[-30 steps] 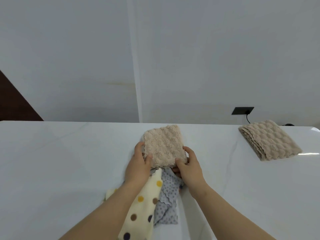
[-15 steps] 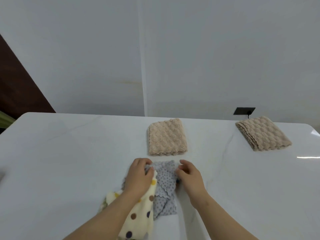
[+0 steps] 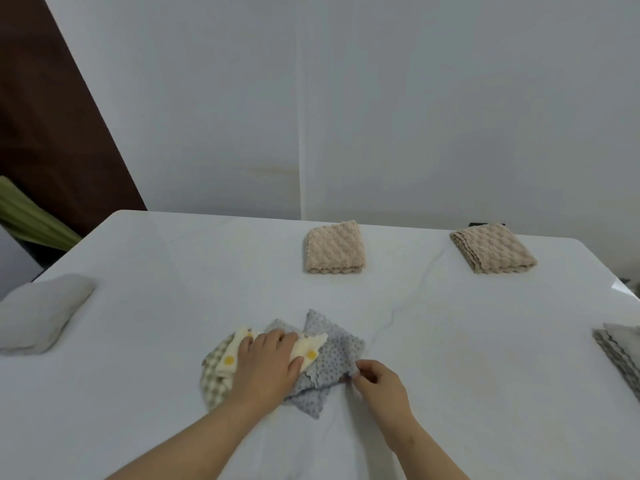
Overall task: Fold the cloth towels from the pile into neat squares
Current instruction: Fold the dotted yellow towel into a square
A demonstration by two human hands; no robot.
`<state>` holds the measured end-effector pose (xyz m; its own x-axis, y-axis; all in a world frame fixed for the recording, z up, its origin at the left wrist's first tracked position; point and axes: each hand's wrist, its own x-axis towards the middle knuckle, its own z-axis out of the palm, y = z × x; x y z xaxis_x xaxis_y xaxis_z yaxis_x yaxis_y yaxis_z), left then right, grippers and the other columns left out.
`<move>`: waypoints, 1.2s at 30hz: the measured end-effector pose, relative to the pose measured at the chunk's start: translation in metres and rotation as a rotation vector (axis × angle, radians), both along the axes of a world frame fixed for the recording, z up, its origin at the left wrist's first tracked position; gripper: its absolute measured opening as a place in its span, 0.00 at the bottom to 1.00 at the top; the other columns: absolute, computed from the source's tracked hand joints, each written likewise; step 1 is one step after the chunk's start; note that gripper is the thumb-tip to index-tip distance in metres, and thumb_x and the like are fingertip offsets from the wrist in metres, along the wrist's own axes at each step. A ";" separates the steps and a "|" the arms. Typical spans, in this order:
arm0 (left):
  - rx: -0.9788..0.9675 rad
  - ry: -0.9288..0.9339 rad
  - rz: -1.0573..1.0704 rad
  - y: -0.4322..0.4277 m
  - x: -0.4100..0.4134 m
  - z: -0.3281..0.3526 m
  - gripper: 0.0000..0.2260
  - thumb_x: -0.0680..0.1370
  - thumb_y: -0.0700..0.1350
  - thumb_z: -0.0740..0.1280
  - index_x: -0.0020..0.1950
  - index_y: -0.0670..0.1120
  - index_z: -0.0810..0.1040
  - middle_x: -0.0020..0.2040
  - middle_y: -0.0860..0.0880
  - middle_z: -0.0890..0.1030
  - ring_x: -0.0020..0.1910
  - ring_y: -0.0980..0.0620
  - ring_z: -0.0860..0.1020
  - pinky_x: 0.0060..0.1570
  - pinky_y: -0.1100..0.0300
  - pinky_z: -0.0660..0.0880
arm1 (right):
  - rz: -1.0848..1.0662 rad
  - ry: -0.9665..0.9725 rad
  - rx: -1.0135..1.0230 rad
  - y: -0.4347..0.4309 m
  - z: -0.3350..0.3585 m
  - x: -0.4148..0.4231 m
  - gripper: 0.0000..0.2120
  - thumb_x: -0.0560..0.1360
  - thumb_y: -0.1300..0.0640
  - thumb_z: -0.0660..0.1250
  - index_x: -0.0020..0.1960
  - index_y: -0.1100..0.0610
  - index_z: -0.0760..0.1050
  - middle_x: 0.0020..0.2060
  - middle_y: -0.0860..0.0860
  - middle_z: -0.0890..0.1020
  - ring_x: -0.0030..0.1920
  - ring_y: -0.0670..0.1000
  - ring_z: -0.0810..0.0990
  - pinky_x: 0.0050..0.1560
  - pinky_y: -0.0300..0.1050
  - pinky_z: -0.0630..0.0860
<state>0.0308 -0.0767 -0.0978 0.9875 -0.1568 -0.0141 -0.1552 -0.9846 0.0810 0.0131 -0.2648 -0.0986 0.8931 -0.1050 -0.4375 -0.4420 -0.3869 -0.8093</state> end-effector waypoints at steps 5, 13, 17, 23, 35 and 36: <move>-0.065 0.084 0.008 -0.003 -0.052 0.005 0.21 0.79 0.54 0.53 0.71 0.53 0.64 0.67 0.55 0.69 0.66 0.54 0.68 0.65 0.56 0.62 | 0.024 0.033 0.026 -0.006 0.002 -0.048 0.13 0.75 0.60 0.64 0.59 0.56 0.75 0.50 0.49 0.78 0.52 0.48 0.75 0.53 0.38 0.68; -0.308 0.266 0.131 0.014 -0.074 0.003 0.22 0.80 0.45 0.57 0.74 0.51 0.59 0.69 0.48 0.69 0.66 0.49 0.69 0.60 0.60 0.67 | 0.153 -0.019 0.027 0.005 0.005 -0.082 0.31 0.73 0.61 0.65 0.72 0.51 0.57 0.50 0.49 0.74 0.51 0.49 0.75 0.44 0.36 0.71; -0.473 0.309 0.140 0.023 -0.066 0.011 0.07 0.77 0.43 0.63 0.54 0.49 0.75 0.46 0.54 0.77 0.49 0.52 0.74 0.37 0.69 0.66 | 0.311 -0.019 -0.160 0.030 -0.002 -0.081 0.37 0.69 0.53 0.68 0.73 0.46 0.54 0.63 0.52 0.68 0.64 0.53 0.70 0.61 0.48 0.70; -0.694 0.293 0.219 0.057 -0.045 0.041 0.08 0.76 0.48 0.66 0.48 0.44 0.73 0.44 0.49 0.77 0.47 0.49 0.75 0.38 0.63 0.66 | 0.293 -0.077 -0.273 0.073 0.006 -0.059 0.04 0.73 0.60 0.61 0.41 0.53 0.69 0.39 0.50 0.75 0.43 0.51 0.73 0.40 0.43 0.69; -1.432 0.088 0.281 0.120 0.011 0.117 0.10 0.78 0.39 0.64 0.57 0.49 0.71 0.54 0.48 0.78 0.54 0.50 0.77 0.56 0.54 0.75 | -0.164 -0.391 0.262 0.122 0.086 -0.008 0.17 0.77 0.61 0.60 0.63 0.46 0.68 0.47 0.43 0.76 0.47 0.47 0.76 0.50 0.45 0.70; -1.350 0.121 0.260 0.123 0.010 0.114 0.12 0.77 0.38 0.64 0.58 0.50 0.71 0.54 0.49 0.78 0.52 0.51 0.77 0.54 0.56 0.75 | -0.157 -0.382 0.238 0.125 0.086 -0.011 0.22 0.77 0.61 0.60 0.68 0.46 0.64 0.49 0.44 0.76 0.49 0.49 0.77 0.51 0.46 0.71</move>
<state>0.0412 0.0459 0.0166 0.9938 0.0694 -0.0872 0.0958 -0.1317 0.9866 0.0018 -0.1400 -0.0123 0.9760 -0.1883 -0.1095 -0.1341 -0.1238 -0.9832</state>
